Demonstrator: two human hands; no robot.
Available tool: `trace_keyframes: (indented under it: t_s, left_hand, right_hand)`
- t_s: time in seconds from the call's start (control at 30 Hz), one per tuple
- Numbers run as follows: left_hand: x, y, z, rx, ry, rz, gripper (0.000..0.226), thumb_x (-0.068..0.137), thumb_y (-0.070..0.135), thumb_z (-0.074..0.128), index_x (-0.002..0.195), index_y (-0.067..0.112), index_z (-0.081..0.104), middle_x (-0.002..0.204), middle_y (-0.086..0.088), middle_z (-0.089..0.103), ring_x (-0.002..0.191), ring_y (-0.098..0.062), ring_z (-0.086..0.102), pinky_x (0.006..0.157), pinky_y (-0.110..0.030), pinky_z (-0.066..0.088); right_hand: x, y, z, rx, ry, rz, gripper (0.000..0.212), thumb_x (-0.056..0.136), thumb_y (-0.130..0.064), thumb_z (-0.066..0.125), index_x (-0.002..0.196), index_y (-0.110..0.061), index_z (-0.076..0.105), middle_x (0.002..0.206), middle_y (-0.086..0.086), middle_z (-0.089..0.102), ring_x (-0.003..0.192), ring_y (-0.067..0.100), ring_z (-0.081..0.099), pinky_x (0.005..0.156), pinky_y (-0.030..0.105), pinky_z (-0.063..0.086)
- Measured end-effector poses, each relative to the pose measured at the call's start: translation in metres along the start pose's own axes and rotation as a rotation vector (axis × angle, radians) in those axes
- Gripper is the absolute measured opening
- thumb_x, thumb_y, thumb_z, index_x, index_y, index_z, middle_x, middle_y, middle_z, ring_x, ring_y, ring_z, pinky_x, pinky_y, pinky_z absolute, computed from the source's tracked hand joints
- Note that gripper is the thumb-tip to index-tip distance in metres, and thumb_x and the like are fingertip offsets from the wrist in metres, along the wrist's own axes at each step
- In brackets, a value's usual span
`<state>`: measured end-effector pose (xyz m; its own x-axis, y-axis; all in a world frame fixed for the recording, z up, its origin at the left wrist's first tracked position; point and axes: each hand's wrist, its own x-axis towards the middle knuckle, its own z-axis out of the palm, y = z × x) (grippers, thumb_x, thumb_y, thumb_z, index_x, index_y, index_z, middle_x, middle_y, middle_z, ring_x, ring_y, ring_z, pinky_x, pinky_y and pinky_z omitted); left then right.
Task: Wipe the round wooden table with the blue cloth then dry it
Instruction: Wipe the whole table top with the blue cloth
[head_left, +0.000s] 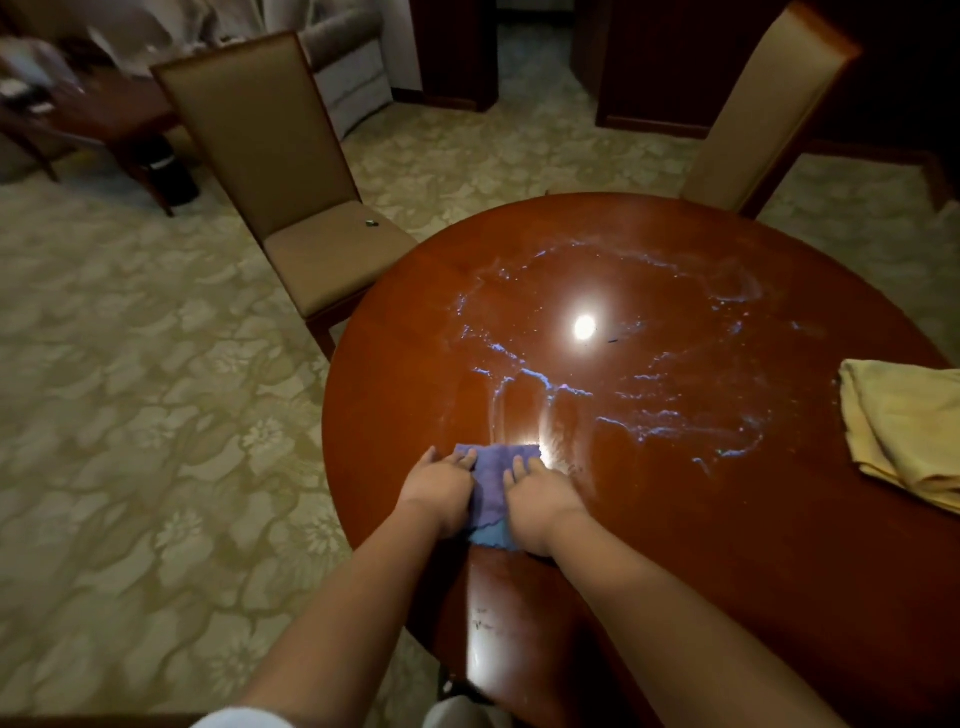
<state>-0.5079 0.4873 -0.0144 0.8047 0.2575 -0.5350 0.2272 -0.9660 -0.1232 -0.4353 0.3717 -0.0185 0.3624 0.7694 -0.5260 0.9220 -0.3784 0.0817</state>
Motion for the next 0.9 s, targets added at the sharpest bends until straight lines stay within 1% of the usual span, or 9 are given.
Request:
trace_keyframes:
  t_s: [0.2, 0.33, 0.4, 0.47, 0.57, 0.73, 0.9]
  left_hand:
    - [0.05, -0.026, -0.026, 0.037, 0.014, 0.097, 0.054, 0.093, 0.02, 0.049, 0.146, 0.019, 0.036, 0.16, 0.005, 0.012, 0.146, -0.012, 0.013, 0.118, -0.041, 0.002]
    - [0.094, -0.039, -0.052, 0.109, 0.043, 0.173, 0.054, 0.095, 0.021, 0.047, 0.147, 0.015, 0.033, 0.158, 0.003, 0.018, 0.144, -0.013, 0.02, 0.118, -0.04, 0.002]
    - [0.111, -0.044, -0.06, 0.116, 0.052, 0.188, 0.057, 0.095, 0.02, 0.046, 0.149, 0.015, 0.028, 0.158, 0.003, 0.019, 0.144, -0.014, 0.022, 0.118, -0.04, 0.002]
    - [0.12, -0.045, -0.063, 0.104, 0.053, 0.186, 0.059, 0.094, 0.02, 0.047, 0.149, 0.015, 0.027, 0.158, 0.002, 0.019, 0.143, -0.015, 0.026, 0.118, -0.039, 0.003]
    - [0.116, -0.043, -0.058, 0.083, 0.069, 0.167, 0.059, 0.093, 0.021, 0.048, 0.149, 0.014, 0.029, 0.159, 0.002, 0.017, 0.144, -0.015, 0.023, 0.118, -0.038, 0.004]
    - [0.076, -0.02, -0.041, 0.045, 0.081, 0.113, 0.048, 0.095, 0.02, 0.047, 0.143, 0.017, 0.042, 0.159, 0.0, 0.014, 0.145, -0.014, 0.017, 0.118, -0.041, 0.006]
    - [0.029, 0.024, -0.018, -0.013, 0.089, 0.066, 0.045, 0.096, 0.02, 0.044, 0.141, 0.018, 0.045, 0.159, -0.002, 0.014, 0.145, -0.015, 0.017, 0.118, -0.041, 0.007]
  right_hand:
    - [0.033, 0.014, -0.017, 0.039, 0.014, 0.084, 0.062, 0.101, -0.023, 0.034, 0.151, 0.001, 0.007, 0.158, 0.02, 0.009, 0.145, 0.031, 0.011, 0.111, 0.04, 0.03]
    - [0.06, 0.034, -0.038, 0.095, 0.028, 0.145, 0.059, 0.101, -0.021, 0.035, 0.151, 0.001, 0.011, 0.158, 0.02, 0.011, 0.146, 0.031, 0.011, 0.109, 0.039, 0.029]
    - [0.072, 0.044, -0.045, 0.116, 0.032, 0.166, 0.057, 0.101, -0.02, 0.034, 0.15, 0.001, 0.013, 0.158, 0.019, 0.013, 0.146, 0.03, 0.011, 0.11, 0.039, 0.029]
    - [0.08, 0.049, -0.046, 0.122, 0.023, 0.173, 0.059, 0.101, -0.021, 0.037, 0.15, 0.001, 0.014, 0.158, 0.018, 0.014, 0.146, 0.03, 0.012, 0.112, 0.039, 0.028]
    - [0.079, 0.05, -0.039, 0.136, 0.008, 0.191, 0.068, 0.098, -0.028, 0.043, 0.151, -0.002, 0.009, 0.159, 0.017, 0.009, 0.146, 0.032, 0.006, 0.112, 0.04, 0.029]
    - [0.046, 0.048, -0.013, 0.15, 0.009, 0.174, 0.07, 0.098, -0.032, 0.046, 0.153, -0.009, 0.01, 0.16, 0.012, 0.007, 0.146, 0.031, 0.009, 0.112, 0.038, 0.029]
    - [-0.007, 0.044, 0.012, 0.063, -0.007, 0.11, 0.064, 0.101, -0.031, 0.037, 0.153, -0.01, 0.008, 0.161, 0.01, 0.004, 0.146, 0.028, 0.008, 0.111, 0.039, 0.027]
